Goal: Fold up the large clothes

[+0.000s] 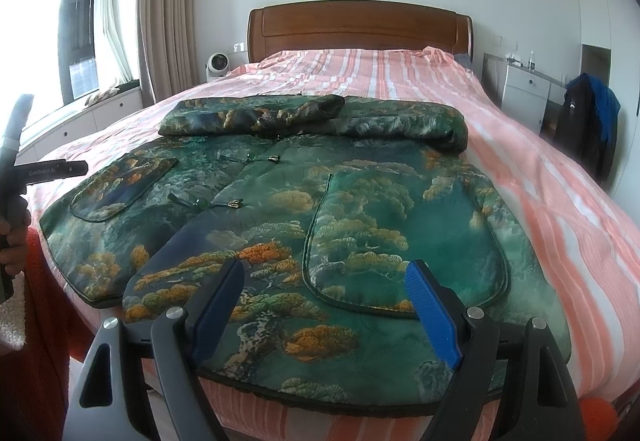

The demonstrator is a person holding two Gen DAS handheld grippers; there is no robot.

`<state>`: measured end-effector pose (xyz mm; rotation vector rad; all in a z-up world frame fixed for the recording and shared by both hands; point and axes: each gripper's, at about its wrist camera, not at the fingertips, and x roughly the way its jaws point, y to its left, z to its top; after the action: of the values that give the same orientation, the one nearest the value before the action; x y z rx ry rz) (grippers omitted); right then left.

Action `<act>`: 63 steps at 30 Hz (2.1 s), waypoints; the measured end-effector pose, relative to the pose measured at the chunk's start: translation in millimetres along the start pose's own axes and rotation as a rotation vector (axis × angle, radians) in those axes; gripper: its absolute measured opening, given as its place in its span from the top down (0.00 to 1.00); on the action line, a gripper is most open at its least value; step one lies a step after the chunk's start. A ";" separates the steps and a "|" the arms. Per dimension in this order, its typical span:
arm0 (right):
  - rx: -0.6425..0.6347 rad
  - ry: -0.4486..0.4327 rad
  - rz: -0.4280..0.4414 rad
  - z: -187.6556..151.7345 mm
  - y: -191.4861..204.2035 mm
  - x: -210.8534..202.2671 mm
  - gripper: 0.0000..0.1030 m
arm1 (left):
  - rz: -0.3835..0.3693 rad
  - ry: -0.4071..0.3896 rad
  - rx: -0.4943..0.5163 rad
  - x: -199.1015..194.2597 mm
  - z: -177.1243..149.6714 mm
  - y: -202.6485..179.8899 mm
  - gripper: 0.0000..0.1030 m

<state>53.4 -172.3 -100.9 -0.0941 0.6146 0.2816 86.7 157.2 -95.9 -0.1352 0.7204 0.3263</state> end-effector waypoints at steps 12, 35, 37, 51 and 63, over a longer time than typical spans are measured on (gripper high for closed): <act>0.001 0.003 0.001 0.3 -0.5 1.0 0.20 | 0.000 -0.001 0.005 0.6 -0.4 -0.9 0.01; 0.006 0.003 -0.002 0.0 -2.1 1.1 0.20 | 0.015 0.000 -0.012 1.3 2.2 8.7 0.01; 0.006 0.003 -0.001 -0.3 -2.1 0.8 0.20 | 0.017 0.001 -0.015 1.7 2.0 9.5 0.01; 0.007 0.006 -0.001 -0.5 -3.3 1.8 0.20 | 0.023 0.011 -0.017 1.2 0.9 15.7 0.01; 0.008 0.010 -0.001 -1.2 -3.8 3.5 0.20 | 0.025 0.011 -0.025 0.6 1.2 15.3 0.01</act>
<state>56.6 -175.4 -103.9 -0.0878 0.6255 0.2781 82.7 172.0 -95.5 -0.1520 0.7298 0.3587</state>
